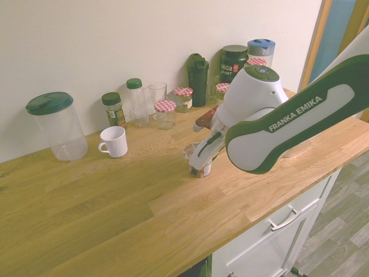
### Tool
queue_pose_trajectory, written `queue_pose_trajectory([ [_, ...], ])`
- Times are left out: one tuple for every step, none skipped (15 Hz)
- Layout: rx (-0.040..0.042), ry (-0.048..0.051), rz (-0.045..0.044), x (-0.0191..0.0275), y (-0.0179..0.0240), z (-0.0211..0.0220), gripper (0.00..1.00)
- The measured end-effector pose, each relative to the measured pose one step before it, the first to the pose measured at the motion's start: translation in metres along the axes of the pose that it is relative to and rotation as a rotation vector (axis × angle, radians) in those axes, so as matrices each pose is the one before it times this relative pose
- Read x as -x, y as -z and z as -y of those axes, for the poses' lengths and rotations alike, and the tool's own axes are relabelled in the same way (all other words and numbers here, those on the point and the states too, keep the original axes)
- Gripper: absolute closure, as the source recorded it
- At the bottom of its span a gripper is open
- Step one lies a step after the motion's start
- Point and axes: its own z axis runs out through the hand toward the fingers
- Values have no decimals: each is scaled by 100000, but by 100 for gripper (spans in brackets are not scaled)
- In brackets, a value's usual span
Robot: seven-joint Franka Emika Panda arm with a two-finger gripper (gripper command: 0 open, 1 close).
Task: Put the cereal into the container
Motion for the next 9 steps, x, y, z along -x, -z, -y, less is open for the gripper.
queue_pose_trajectory([
  [-358,782,-870,-79,-223,166,0],
  [-386,444,-1120,-94,-64,202,0],
  [-283,16,-959,-128,57,209,100],
  [-331,193,-801,-172,108,191,100],
  [-179,378,-560,-127,98,194,100],
  [-116,208,-418,-14,39,113,100],
  [-17,-100,-75,55,-56,37,100],
  [-5,-46,45,97,-94,52,100],
  [-31,43,138,109,-149,29,100],
])
